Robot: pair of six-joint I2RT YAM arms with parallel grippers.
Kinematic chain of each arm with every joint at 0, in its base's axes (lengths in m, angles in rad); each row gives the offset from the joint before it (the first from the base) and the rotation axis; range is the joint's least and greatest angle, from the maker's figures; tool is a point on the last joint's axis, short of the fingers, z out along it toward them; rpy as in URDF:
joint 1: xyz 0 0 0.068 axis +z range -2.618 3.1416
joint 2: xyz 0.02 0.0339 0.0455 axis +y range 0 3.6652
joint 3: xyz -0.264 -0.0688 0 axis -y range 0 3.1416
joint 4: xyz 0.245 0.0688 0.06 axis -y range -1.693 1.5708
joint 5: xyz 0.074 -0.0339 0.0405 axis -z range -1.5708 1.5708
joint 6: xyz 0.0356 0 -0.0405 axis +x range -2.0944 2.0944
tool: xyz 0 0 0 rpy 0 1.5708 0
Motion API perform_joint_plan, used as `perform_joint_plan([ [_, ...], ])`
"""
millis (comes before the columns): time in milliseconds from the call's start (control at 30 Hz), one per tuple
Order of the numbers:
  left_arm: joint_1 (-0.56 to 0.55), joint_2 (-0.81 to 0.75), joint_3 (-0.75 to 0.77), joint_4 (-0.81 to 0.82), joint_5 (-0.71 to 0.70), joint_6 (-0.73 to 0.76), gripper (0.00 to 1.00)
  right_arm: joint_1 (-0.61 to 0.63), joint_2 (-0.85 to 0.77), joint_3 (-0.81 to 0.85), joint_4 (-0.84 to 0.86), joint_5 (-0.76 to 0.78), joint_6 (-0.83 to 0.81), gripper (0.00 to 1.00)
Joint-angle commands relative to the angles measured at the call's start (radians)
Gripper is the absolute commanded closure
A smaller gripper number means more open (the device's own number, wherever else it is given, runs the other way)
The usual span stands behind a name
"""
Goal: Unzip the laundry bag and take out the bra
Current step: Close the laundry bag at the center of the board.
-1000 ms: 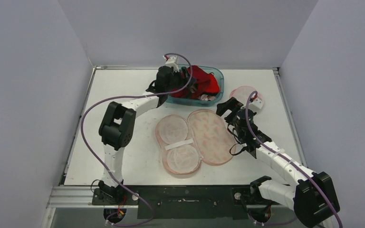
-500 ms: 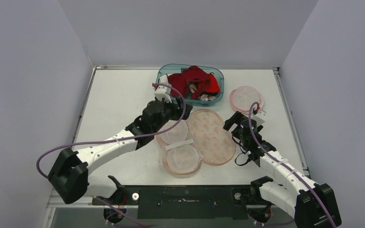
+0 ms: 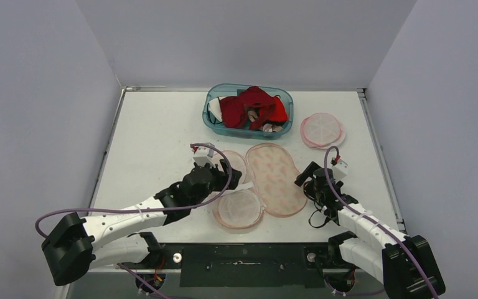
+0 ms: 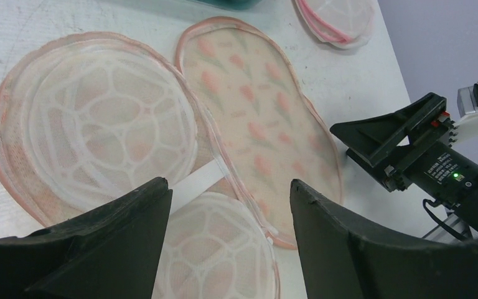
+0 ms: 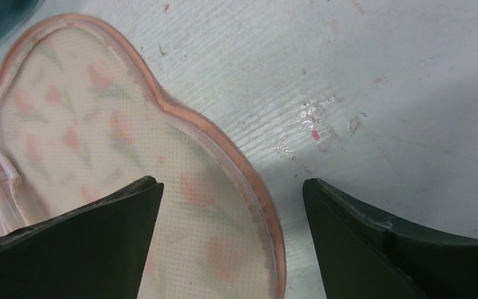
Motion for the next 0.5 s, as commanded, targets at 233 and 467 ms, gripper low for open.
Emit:
perform_joint_plan([
  [233,-0.015,-0.087,-0.040,0.009,-0.007,-0.137,0.34,0.056,0.149,-0.010,-0.055,0.035,0.063,0.25],
  [467,-0.018,-0.144,-0.102,0.039,-0.018,-0.163,0.35,0.090,0.235,0.028,-0.094,0.007,0.054,0.59],
])
